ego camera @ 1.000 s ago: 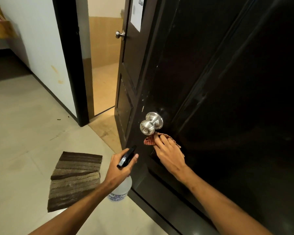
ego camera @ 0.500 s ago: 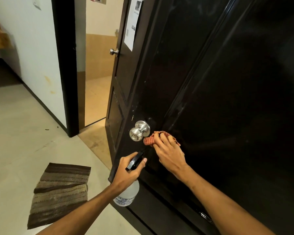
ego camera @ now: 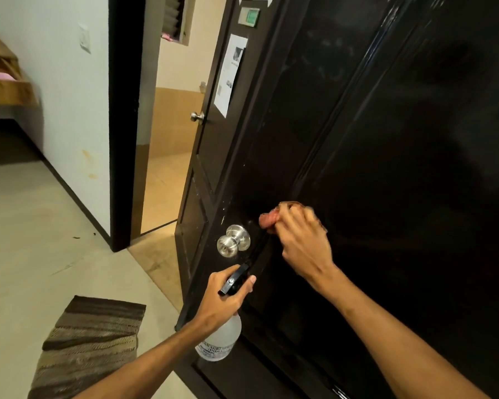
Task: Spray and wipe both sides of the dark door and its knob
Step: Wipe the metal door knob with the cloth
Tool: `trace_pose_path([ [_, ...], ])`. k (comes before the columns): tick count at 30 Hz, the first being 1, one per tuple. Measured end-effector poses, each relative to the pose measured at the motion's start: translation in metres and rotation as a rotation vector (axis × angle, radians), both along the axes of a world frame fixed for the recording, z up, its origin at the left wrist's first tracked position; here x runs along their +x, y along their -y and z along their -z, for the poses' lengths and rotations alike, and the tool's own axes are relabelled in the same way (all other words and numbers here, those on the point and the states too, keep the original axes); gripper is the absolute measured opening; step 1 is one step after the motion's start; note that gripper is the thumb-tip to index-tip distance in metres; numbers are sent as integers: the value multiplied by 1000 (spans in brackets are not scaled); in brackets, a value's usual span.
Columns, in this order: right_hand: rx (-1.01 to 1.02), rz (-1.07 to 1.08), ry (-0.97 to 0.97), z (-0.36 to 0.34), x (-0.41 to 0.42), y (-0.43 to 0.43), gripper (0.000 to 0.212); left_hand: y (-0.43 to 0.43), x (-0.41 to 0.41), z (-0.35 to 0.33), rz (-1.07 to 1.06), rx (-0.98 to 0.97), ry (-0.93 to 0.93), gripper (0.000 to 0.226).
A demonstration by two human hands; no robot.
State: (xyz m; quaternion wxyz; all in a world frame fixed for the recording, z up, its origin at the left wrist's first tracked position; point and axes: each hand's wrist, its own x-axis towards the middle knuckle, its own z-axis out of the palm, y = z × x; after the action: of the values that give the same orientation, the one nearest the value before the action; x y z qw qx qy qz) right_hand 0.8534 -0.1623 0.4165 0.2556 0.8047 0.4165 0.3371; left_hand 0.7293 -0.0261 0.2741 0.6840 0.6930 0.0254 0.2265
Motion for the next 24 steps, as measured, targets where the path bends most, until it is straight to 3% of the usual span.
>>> trace_pose_path([
  [4,328,23,186,-93,9,-9,31,-1,2,-18,-11,6,20,21],
  [6,363,14,224,-94,15,-8,32,1,2,-22,-10,4,24,23],
  [10,91,-53,83,-14,9,5,41,9,-2,-24,4,3,13,24],
  [12,13,-44,21,-8,5,6,38,8,-4,-26,-2,5,11,23],
  [18,344,3,109,-62,11,-9,29,4,-5,-32,-70,7,-26,27],
  [22,20,-38,-22,2,4,1,37,9,-7,-39,-84,-11,-38,19],
  [24,-31,-30,-76,1,1,4,38,7,-8,-39,-77,-4,-1,20],
])
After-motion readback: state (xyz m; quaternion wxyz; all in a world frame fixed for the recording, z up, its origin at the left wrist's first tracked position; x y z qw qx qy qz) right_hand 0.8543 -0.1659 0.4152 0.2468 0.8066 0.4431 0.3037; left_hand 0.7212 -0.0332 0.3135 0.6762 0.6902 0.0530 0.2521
